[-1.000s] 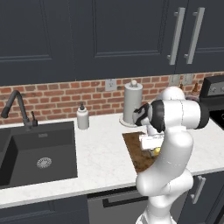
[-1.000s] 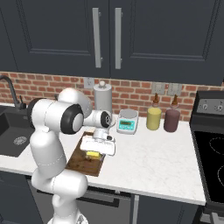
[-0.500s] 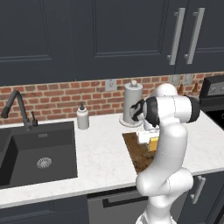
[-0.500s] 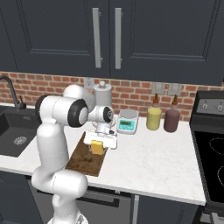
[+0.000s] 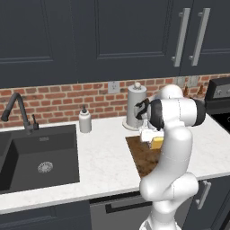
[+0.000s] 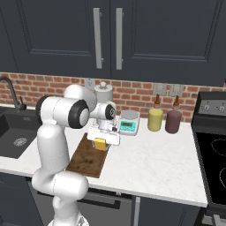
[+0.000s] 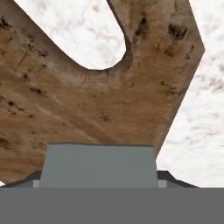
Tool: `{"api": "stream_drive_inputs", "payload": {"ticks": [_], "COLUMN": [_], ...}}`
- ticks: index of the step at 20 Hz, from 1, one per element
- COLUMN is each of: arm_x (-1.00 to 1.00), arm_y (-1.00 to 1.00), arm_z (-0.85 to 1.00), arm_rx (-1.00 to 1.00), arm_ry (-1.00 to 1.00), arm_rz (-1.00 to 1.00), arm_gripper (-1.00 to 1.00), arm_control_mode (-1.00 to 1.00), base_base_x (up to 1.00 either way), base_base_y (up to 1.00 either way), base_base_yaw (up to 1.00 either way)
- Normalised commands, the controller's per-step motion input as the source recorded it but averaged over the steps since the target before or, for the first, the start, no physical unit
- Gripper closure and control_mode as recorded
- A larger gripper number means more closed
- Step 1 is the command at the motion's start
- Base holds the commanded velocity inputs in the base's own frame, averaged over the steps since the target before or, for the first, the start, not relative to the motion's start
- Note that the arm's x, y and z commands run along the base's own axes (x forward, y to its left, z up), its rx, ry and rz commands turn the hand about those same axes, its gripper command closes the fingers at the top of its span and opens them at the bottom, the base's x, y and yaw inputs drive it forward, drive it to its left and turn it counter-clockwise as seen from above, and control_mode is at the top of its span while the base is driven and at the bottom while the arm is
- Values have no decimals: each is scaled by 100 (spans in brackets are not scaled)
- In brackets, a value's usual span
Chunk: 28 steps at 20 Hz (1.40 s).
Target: Pick up the sponge from the counter and clean the cutting board by briefly scrubbing or pressing down on the cutting board. Once finished, release the sponge.
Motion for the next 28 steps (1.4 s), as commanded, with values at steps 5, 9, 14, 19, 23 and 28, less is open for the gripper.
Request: {"api": "stream_drive_inputs", "payload": {"ticks": [5, 9, 14, 19, 23, 28], "arm_x": [37, 63, 63, 36, -21, -64], "arm_y": [0, 0, 0, 0, -18, -35], "arm_z": [0, 0, 0, 13, 47, 37], "arm_rx": [5, 3, 1, 0, 9, 14], "arm_ry": [-31, -27, -21, -20, -22, -23], "arm_rz": [0, -1, -1, -2, -2, 0], "arm_gripper": [100, 100, 100, 100, 100, 100], "arm_control_mode": [-100, -100, -100, -100, -100, -100], "base_base_x": [0, 0, 0, 0, 0, 0], "base_base_y": [0, 0, 0, 0, 0, 0], "base_base_yaw": [0, 0, 0, 0, 0, 0]}}
